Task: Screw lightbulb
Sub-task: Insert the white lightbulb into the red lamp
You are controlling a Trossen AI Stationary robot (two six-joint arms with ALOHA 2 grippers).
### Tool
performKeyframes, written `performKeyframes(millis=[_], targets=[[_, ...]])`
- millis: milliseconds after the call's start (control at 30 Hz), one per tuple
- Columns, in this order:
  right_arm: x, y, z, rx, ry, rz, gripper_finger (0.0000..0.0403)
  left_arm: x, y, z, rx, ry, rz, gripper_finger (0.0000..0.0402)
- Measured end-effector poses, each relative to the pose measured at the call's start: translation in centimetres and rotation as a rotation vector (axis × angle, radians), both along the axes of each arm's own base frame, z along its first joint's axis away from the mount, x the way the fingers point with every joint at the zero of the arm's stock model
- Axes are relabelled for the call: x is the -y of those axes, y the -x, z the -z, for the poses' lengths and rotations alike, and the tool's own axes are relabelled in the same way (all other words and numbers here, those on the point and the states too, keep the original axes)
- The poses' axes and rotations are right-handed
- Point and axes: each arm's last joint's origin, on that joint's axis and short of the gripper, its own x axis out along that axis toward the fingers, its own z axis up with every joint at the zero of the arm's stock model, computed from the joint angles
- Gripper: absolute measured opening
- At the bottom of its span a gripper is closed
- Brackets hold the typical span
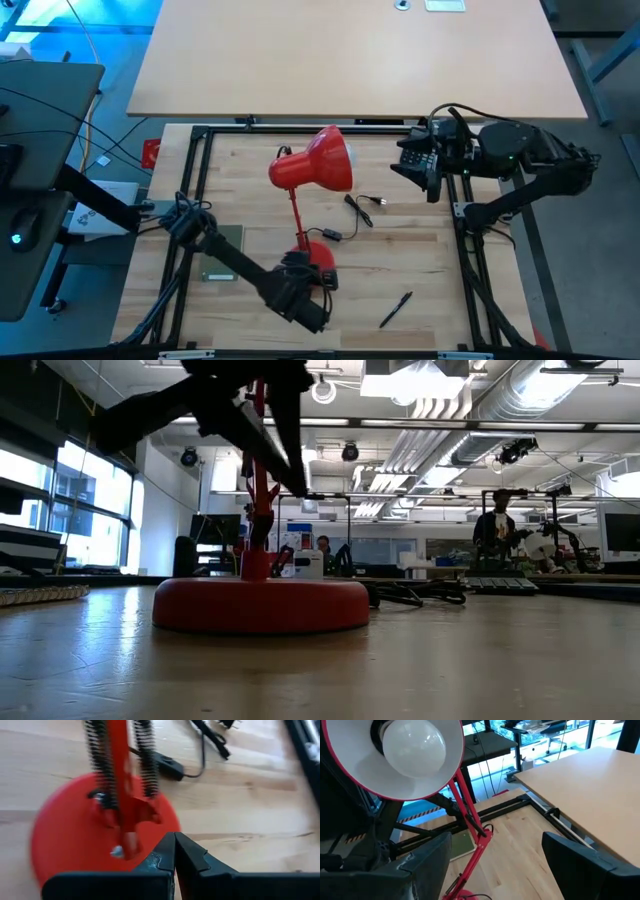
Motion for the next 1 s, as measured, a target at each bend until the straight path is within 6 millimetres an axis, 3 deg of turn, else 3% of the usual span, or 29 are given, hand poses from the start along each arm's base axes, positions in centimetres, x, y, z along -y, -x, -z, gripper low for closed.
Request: performKeyframes(millis=[367,1000], targets=[[0.0,0.0,0.0,0.008,-0.033,0.01,0.0304,-0.6,2.2,-1.5,-0.164,-0.06,0.016,0.0],[-0.1,0.0,-0.1,0.017,-0.053,-0.023,0.0304,0.3,4.4,-2.0,-0.308,-0.095,0.061,0.0]])
